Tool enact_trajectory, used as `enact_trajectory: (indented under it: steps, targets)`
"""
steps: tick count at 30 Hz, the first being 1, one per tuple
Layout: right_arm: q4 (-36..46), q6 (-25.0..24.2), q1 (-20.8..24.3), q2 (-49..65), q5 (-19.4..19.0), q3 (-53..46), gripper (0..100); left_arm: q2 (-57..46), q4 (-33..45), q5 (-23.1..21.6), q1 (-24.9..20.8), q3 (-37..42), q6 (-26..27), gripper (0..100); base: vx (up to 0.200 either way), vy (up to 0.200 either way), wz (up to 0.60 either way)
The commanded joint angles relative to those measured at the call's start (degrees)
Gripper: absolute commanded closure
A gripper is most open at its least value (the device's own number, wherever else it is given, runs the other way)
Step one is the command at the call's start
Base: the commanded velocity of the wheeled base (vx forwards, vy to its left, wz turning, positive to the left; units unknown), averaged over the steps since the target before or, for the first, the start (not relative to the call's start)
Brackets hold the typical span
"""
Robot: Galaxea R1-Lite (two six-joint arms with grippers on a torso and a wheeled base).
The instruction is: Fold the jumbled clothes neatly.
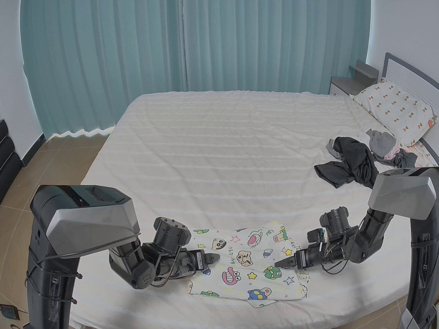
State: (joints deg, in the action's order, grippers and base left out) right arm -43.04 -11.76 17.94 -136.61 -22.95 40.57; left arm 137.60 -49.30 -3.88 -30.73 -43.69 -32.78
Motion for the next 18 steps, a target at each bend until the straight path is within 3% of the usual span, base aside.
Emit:
enact_trajectory:
  steps: [1,5,18]
  targets:
    - [-3.4,-3.4,1.3,-1.9,0.5,0.4,0,-0.3,-0.4,-0.3,-1.0,-0.1,-1.4,0,0.0,0.0,0.0]
    - [-5.3,-7.0,1.9,-1.7,0.3,0.0,0,-0.4,-0.4,-1.0,-1.0,-0.2,-4.0,0,0.0,0.0,0.0]
    - [-5.5,-7.4,3.0,-1.7,0.8,1.3,0,-1.2,0.1,-2.2,-2.1,0.0,-5.1,0,0.0,0.0,0.0]
